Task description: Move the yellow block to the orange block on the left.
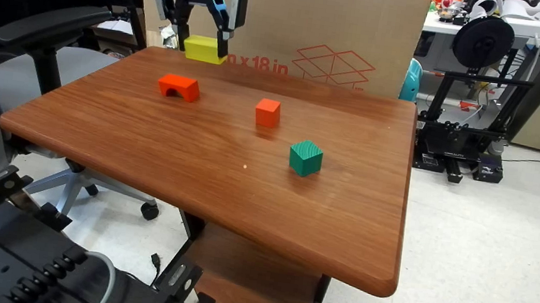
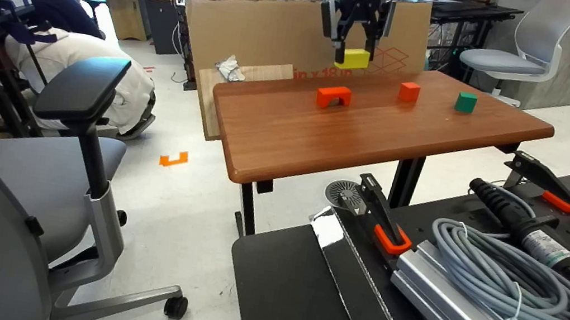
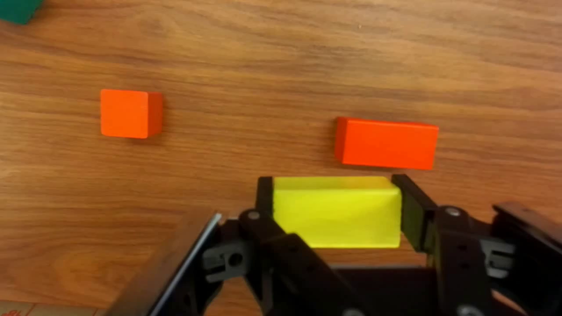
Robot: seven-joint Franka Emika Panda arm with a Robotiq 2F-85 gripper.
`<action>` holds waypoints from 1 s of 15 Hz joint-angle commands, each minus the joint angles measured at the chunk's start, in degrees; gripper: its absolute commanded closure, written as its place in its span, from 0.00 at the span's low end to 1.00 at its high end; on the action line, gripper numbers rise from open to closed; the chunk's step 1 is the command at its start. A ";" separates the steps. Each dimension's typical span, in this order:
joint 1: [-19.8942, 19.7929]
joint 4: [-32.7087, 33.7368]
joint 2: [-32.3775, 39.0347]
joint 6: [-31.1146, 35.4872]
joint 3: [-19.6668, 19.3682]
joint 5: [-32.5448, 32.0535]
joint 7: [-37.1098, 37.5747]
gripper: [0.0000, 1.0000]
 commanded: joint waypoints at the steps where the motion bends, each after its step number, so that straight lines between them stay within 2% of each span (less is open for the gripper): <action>1: 0.95 0.11 -0.28 -2.87 0.45 -1.25 -2.78 0.58; 8: 2.88 0.08 -0.16 -3.23 0.62 -3.01 -3.21 0.58; 15: 3.01 0.89 1.38 -5.20 0.75 -2.30 -2.31 0.58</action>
